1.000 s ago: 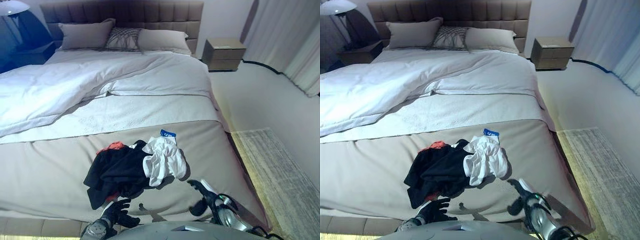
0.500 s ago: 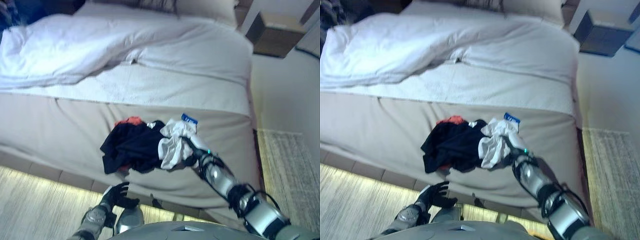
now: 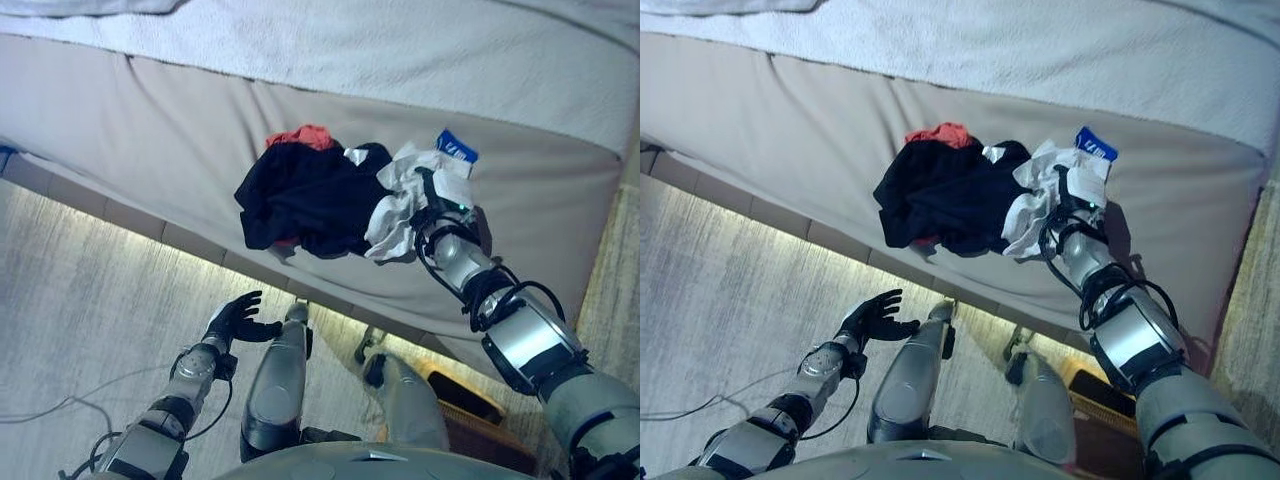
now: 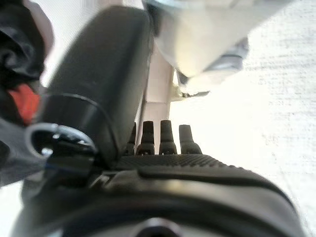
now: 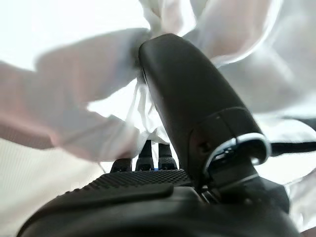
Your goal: Pick up the clothes from the bed and place them into the basket
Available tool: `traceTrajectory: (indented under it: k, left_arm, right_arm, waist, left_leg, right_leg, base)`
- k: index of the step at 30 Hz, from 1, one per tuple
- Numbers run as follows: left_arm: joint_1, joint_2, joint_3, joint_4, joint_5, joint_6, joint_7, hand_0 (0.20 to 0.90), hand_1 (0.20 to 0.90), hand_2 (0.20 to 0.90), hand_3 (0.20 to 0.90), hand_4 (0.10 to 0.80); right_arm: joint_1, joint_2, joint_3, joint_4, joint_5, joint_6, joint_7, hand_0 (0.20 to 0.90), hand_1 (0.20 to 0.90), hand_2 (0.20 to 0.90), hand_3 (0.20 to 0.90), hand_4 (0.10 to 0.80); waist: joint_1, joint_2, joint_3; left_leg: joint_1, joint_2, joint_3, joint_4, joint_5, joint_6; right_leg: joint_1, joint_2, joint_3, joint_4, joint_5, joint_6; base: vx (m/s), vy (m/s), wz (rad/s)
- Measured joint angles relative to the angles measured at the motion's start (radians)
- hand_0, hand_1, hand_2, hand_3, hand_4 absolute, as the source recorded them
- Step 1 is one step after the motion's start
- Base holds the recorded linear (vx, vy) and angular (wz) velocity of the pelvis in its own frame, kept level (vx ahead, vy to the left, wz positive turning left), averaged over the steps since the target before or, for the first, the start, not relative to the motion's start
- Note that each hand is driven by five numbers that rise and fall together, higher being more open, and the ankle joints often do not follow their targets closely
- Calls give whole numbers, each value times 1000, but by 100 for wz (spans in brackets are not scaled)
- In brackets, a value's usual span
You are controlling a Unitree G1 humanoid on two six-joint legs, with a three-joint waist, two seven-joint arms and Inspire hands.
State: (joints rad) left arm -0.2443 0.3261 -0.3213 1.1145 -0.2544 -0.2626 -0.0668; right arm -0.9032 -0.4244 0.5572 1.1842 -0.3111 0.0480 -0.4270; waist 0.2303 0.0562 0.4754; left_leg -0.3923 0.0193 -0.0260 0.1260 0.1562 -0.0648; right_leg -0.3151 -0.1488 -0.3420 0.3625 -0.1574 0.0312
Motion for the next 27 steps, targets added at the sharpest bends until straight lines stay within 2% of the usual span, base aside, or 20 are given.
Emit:
traceTrajectory:
  k: [4, 8, 9, 14, 20, 25, 26, 27]
  left_arm:
    - [39, 13, -20, -2, 0, 17, 10, 900, 900, 900, 900, 800]
    - [68, 16, -21, -3, -1, 16, 12, 900, 900, 900, 900, 800]
    - [73, 17, -23, -14, -1, 16, 13, 900, 900, 900, 900, 800]
    - [93, 21, -32, -51, -2, 13, 6, 900, 900, 900, 900, 800]
    - [120, 22, -32, -73, -4, -3, -2, 900, 900, 900, 900, 800]
    - [127, 22, -31, -73, -4, -2, 0, 900, 900, 900, 900, 800]
    - [126, 24, -29, -76, -4, -2, -1, 900, 900, 900, 900, 800]
    - [126, 24, -27, -80, -3, -2, -1, 900, 900, 900, 900, 800]
  right_arm:
    - [-13, -47, 0, 10, 18, 4, 11, 900, 900, 900, 900, 800]
    - [-52, -66, 0, 10, 17, 5, 22, 900, 900, 900, 900, 800]
    - [-61, -72, 0, 10, 17, 10, 28, 300, 300, 300, 200, 100]
    - [-100, -89, -3, 14, 18, 23, 39, 300, 300, 300, 200, 100]
    - [-106, -92, -4, 14, 18, 22, 44, 300, 300, 300, 200, 100]
    - [-96, -92, -3, 16, 28, 20, 71, 300, 300, 300, 200, 100]
    - [-94, -94, -3, 16, 45, 17, 72, 300, 300, 300, 200, 100]
    - [-92, -96, -3, 16, 56, 16, 72, 300, 300, 300, 200, 100]
  waist:
    - [15, 14, 8]
    - [15, 29, 15]
    - [14, 37, 19]
    - [15, 60, 30]
    - [16, 63, 28]
    - [15, 64, 28]
    - [14, 64, 28]
    - [12, 63, 28]
  left_leg:
    - [-39, -29, 2, 68, -49, 13]
    - [-81, -37, 14, 108, -52, 15]
    - [-88, -37, 13, 117, -52, 15]
    - [-93, -25, 20, 110, -55, 18]
    - [-88, -18, 27, 95, -54, 18]
    - [-44, -9, 28, 75, -28, 18]
    - [-32, -3, 27, 68, -10, 22]
    - [-23, 0, 25, 59, -10, 22]
  right_leg:
    - [-65, -53, 18, 124, -60, -2]
    - [-117, -67, 33, 177, -62, -3]
    - [-123, -68, 34, 184, -62, -3]
    - [-143, -71, 46, 198, -62, -3]
    - [-148, -64, 50, 196, -61, -6]
    - [-97, -47, 43, 165, -56, -4]
    - [-76, -44, 30, 144, -44, -21]
    - [-67, -40, 30, 135, -44, -21]
  base:
    - [29, 35, 10]
    - [-17, 25, -5]
    - [0, 0, 0]
    - [-20, 33, -3]
    - [2, -8, -3]
    - [-5, -42, -2]
    - [-38, -37, 0]
    - [42, -61, 1]
